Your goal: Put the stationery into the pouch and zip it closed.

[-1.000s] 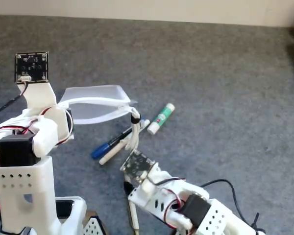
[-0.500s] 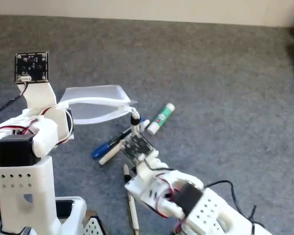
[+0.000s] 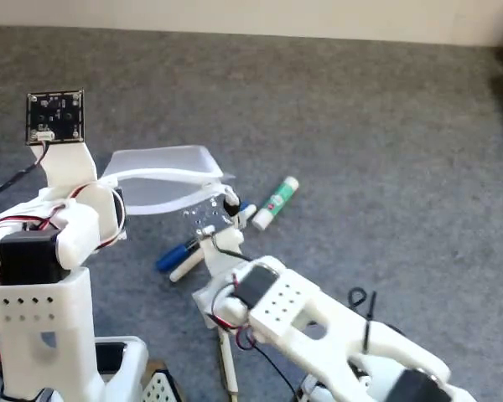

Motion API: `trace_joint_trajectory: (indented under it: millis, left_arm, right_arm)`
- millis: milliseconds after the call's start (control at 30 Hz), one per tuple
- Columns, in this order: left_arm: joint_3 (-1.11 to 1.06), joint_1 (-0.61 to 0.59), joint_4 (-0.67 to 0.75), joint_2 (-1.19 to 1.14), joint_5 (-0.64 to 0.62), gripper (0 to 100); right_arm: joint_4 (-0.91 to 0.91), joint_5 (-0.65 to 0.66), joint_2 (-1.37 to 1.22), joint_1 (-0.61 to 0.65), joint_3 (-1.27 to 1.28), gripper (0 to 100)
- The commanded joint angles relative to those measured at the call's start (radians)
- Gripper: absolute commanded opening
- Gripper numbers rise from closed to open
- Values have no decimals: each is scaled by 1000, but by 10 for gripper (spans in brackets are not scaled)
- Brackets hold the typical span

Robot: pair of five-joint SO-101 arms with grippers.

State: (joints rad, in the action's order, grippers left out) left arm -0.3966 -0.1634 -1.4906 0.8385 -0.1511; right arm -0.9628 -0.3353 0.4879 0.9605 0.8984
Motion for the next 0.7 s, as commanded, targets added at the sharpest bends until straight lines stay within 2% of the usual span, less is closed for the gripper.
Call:
trace_joint_trajectory:
  millis: [0,200,500,667]
  left_arm:
    - [15,15,8,-2,-12,7]
    - [13,15,8,-2,-12,7]
    - [13,12,8,-2,-12,7]
    - [16,-35,8,-2,-14,7]
  right_arm:
    - [35,-34,-48,-10,-87,84]
    - [157,-40,-142,-10,-84,84]
    - [165,-40,-262,-10,-85,81]
    - [160,-37,-240,-8,-84,81]
